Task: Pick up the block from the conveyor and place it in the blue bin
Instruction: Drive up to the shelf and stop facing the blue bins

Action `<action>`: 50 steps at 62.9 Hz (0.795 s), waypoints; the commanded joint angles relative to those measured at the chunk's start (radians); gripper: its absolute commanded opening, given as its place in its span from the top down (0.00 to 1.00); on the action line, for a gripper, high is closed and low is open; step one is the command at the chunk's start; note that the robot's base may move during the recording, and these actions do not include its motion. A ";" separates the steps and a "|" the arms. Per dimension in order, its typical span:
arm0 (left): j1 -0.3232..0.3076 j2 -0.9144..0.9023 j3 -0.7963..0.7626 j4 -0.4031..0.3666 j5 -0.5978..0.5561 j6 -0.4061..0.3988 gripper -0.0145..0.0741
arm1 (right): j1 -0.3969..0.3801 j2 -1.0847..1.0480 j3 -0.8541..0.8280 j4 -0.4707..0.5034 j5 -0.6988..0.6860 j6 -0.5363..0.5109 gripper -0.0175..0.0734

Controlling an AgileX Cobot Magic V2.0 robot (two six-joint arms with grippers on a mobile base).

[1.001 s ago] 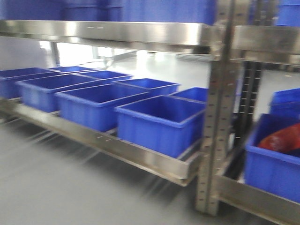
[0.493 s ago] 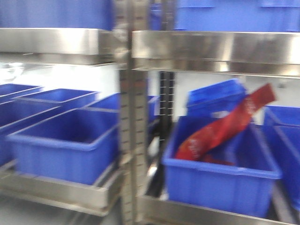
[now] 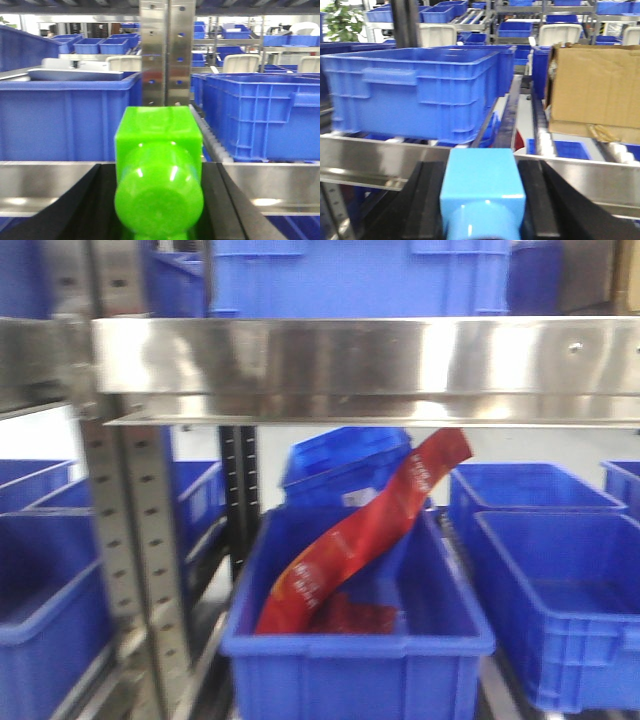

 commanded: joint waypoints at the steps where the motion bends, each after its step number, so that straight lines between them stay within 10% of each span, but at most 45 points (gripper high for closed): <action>1: 0.005 -0.004 0.000 -0.010 -0.016 0.000 0.96 | 0.002 -0.001 -0.009 -0.005 -0.016 -0.001 0.99; 50: 0.005 -0.004 0.000 -0.010 -0.016 0.000 0.96 | 0.002 -0.001 -0.009 -0.005 -0.016 -0.001 0.99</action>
